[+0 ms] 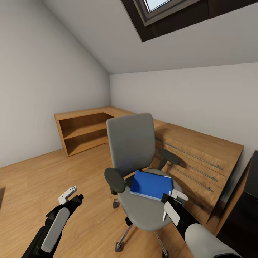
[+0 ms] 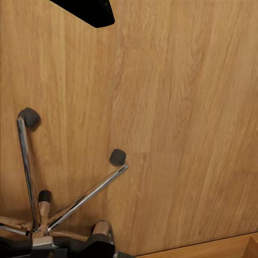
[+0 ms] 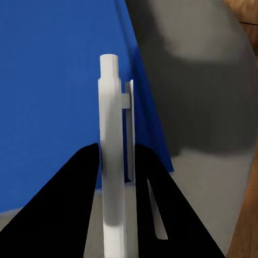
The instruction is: In the bedroom, organize the workspace by keeping the computer under the desk, ensuring the monitor is on the desk, placing the keyboard on the desk next to the monitor, placing the mouse on the desk next to the keyboard, moving the folder from the swivel chair onto the desk next to the mouse, stacking the notebook on top of the folder with the pen on top of the notebook, and positioning the swivel chair next to the desk.
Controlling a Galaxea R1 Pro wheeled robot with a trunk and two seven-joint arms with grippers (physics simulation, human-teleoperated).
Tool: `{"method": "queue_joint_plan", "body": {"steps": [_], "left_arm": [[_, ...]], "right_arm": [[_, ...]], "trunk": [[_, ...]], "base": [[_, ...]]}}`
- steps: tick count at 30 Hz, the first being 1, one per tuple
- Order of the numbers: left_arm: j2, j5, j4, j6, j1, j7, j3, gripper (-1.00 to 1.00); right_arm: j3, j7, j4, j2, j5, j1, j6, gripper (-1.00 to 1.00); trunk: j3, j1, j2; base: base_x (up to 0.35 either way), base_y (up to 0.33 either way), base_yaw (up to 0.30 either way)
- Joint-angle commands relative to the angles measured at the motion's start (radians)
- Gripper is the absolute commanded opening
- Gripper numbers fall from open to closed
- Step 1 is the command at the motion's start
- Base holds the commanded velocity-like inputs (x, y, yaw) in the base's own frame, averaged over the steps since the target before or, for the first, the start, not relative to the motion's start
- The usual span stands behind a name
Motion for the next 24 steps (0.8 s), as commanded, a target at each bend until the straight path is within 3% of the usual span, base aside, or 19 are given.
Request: {"method": "queue_joint_plan", "body": {"steps": [1, 6, 12, 24], "left_arm": [[0.000, 0.006, -0.002, 0.003, 0.000, 0.006, 0.000, 1.00], [0.000, 0.002, -0.003, 0.003, 0.010, 0.005, -0.002, 1.00], [0.001, -0.001, -0.005, 0.003, 0.014, 0.006, -0.051, 1.00], [0.005, -0.001, -0.003, 0.000, 0.015, 0.006, -0.061, 1.00]], "right_arm": [[0.008, -0.009, -0.002, -0.001, -0.005, 0.000, 0.006, -1.00], [0.008, -0.009, -0.002, -0.001, -0.005, 0.000, 0.006, -1.00], [0.008, -0.008, -0.002, -0.001, -0.005, -0.001, 0.006, -1.00], [0.008, -0.008, -0.010, -0.004, -0.004, 0.000, 0.004, -1.00]], "trunk": [[-0.001, 0.000, -0.001], [0.015, -0.019, 0.034], [0.033, -0.042, 0.076], [0.071, -0.088, 0.160]], "base": [[0.000, 0.000, 0.000], [0.000, 0.000, 0.000], [0.000, 0.000, 0.000], [-0.033, 0.000, 0.000]]}}
